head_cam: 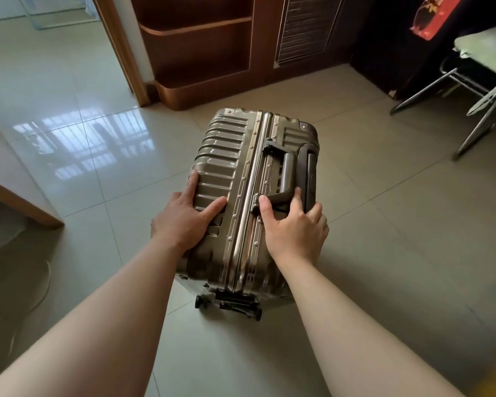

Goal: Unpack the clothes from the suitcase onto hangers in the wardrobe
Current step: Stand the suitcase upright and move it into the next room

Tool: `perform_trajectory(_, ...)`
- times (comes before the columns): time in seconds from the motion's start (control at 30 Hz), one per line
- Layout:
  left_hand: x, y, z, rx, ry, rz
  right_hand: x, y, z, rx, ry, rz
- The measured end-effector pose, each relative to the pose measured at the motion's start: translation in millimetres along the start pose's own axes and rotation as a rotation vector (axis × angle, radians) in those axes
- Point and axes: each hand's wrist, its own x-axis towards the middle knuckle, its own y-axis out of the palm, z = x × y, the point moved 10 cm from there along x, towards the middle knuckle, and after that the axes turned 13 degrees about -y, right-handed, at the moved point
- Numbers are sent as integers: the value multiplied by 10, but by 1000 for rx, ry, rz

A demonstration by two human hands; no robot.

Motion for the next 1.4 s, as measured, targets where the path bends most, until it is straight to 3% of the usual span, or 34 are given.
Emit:
perform_trajectory(0.83,1616,315,-1887,41,262,145,1756,-116,-421,-31,260,-112)
perform_trajectory(1.4,2630,570,-3267,133,283,166,3230,-238,-813,8,335,-115)
